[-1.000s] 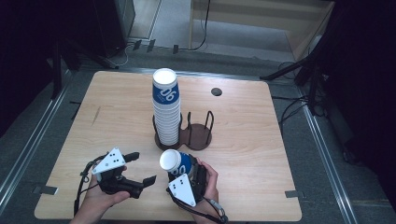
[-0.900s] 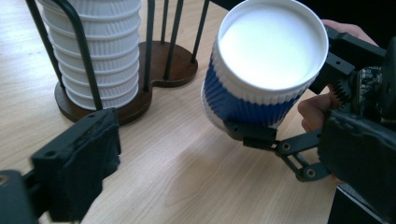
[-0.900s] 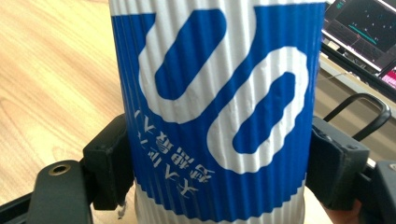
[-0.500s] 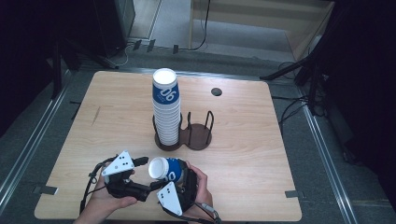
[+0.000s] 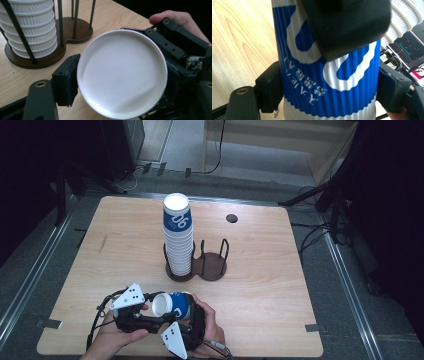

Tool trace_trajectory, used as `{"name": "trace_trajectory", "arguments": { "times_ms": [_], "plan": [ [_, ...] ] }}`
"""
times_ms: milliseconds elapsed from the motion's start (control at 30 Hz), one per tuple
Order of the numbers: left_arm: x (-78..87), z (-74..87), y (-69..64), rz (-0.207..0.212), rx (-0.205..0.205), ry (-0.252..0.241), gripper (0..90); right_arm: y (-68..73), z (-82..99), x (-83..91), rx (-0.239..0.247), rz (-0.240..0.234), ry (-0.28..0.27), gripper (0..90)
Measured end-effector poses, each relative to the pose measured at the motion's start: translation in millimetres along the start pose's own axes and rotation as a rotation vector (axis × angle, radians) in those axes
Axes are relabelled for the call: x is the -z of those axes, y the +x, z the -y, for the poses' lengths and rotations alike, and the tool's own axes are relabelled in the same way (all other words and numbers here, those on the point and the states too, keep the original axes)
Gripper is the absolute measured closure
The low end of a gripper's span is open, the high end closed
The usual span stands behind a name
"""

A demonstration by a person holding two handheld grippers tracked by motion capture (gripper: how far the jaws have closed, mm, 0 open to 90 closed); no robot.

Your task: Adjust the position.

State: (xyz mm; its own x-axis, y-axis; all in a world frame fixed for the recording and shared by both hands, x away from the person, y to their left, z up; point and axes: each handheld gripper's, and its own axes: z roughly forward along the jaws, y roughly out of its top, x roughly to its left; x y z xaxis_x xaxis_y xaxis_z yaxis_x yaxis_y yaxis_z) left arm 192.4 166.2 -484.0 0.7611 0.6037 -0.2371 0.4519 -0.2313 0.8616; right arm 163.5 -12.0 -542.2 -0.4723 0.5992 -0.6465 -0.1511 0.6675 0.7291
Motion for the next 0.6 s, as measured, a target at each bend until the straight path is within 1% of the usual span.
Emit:
{"name": "trace_trajectory", "arguments": {
  "times_ms": [100,167,200,267,333,433,533,600],
  "plan": [
    [-0.3,0.9,1.1,0.003,0.002,0.008,27.3,1.3,0.6,-0.4,0.002,-0.002,0.002,17.7],
    [-0.2,1.2,0.8,-0.001,-0.005,0.011,27.9,2.5,-0.4,-0.7,0.003,0.002,0.015,16.4],
    [-0.1,1.2,0.9,-0.005,-0.006,0.011,28.0,2.7,-0.8,-0.9,0.006,-0.004,0.013,15.5],
    [0.2,1.4,1.2,-0.007,-0.006,0.008,28.2,1.5,-1.6,-0.1,-0.007,-0.027,0.017,13.7],
    [1.8,2.2,4.0,-0.022,-0.001,-0.019,28.3,-0.1,-2.2,1.2,-0.008,-0.046,0.022,11.9],
    [5.1,3.0,7.3,-0.024,0.016,-0.063,28.4,-3.2,-3.1,3.0,-0.038,-0.038,0.018,7.0],
    [9.2,2.6,10.8,-0.037,0.023,-0.097,28.4,-6.3,-3.7,5.2,-0.049,-0.040,-0.005,4.4],
    [11.9,2.7,12.8,-0.050,0.025,-0.116,28.4,-7.6,-3.9,6.1,-0.056,-0.038,-0.008,3.4]
  ]
}}
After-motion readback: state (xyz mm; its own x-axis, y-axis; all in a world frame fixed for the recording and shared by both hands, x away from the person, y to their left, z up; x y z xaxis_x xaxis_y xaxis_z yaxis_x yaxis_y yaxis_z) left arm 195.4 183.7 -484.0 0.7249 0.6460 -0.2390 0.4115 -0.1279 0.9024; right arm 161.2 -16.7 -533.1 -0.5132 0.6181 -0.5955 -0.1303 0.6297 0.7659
